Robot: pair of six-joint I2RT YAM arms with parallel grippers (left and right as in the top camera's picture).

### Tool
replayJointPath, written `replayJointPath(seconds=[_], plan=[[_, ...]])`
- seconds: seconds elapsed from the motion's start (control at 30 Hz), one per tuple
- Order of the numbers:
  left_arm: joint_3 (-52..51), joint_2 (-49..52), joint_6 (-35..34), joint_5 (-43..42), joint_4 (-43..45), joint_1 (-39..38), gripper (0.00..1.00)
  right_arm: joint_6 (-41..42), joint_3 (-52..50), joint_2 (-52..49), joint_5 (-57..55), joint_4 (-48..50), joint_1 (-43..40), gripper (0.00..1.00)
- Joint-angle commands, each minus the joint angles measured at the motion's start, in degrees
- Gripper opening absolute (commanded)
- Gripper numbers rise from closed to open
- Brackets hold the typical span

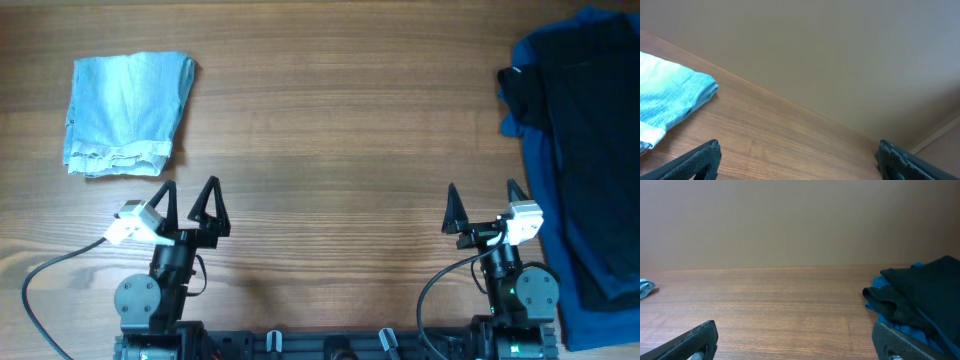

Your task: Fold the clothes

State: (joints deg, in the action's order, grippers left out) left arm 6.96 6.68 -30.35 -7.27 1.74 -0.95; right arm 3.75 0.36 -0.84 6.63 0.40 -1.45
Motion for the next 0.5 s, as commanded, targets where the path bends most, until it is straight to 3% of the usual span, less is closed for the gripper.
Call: replayJointPath(seconds=[0.0, 0.47], plan=[[-2.69, -1.07, -0.13, 0.9, 0.22, -0.33, 1.0, -0.63, -0.07, 0.42, 0.9, 0.17, -0.35, 1.0], [-6.34, -6.54, 0.09, 2.93, -3.23, -0.33, 1.0, -0.63, -0.07, 0.42, 0.9, 0.17, -0.35, 1.0]])
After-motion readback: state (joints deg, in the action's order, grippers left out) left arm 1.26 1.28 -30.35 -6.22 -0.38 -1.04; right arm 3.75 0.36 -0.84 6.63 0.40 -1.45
